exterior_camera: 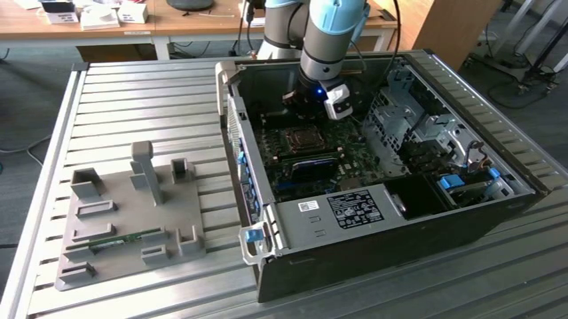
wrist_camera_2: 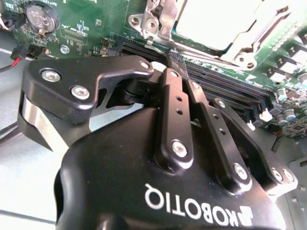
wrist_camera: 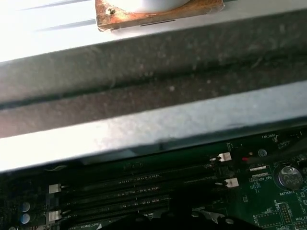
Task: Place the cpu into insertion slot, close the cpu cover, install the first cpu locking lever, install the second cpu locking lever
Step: 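Install the first cpu locking lever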
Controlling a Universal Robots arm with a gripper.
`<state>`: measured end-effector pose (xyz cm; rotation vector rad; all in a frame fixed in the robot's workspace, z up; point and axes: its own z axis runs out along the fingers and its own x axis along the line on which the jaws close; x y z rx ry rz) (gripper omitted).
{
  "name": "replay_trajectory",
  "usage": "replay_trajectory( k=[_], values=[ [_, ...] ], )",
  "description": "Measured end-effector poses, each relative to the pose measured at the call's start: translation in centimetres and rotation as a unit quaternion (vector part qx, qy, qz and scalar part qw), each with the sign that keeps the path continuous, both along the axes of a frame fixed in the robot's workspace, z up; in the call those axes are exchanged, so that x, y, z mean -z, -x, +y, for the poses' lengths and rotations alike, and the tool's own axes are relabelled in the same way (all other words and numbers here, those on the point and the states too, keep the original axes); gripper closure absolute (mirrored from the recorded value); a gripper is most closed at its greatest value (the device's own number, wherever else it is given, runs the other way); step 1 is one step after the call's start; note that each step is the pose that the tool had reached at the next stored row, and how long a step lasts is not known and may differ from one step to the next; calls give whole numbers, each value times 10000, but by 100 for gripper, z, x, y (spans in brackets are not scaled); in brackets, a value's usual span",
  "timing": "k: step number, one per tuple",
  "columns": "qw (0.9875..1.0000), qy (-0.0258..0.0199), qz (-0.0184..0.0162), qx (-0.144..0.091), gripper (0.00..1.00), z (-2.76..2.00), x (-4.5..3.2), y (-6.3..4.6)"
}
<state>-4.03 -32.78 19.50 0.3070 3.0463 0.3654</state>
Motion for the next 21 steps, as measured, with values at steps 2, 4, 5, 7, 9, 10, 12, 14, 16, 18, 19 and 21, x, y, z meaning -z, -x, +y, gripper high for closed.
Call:
replay_trajectory(
  k=[2, 4, 5, 7, 9, 10, 12, 14, 16, 18, 19, 21],
  values=[
    [10000, -2, -1, 0, 89, 1, -17, 0],
    [10000, -1, 0, 0, 89, 2, -35, 0],
    [10000, -1, -1, 0, 89, 2, -39, 0],
    [10000, 0, -1, 0, 89, 2, -42, 0],
    [10000, 23, 0, 1, 89, 2, -44, 1],
    [10000, 54, 0, 1, 89, 2, -44, 0],
    [9999, 131, 0, 1, 89, 2, -44, 0],
    [9998, 184, 0, 0, 89, 2, -43, 0],
    [9998, 208, -1, 0, 89, 2, -43, 0],
    [9997, 227, 0, 0, 89, 4, -42, 0],
    [9997, 232, 1, 0, 89, 6, -42, 0],
    [9997, 234, 0, 1, 89, 17, -41, 1]
  ],
)
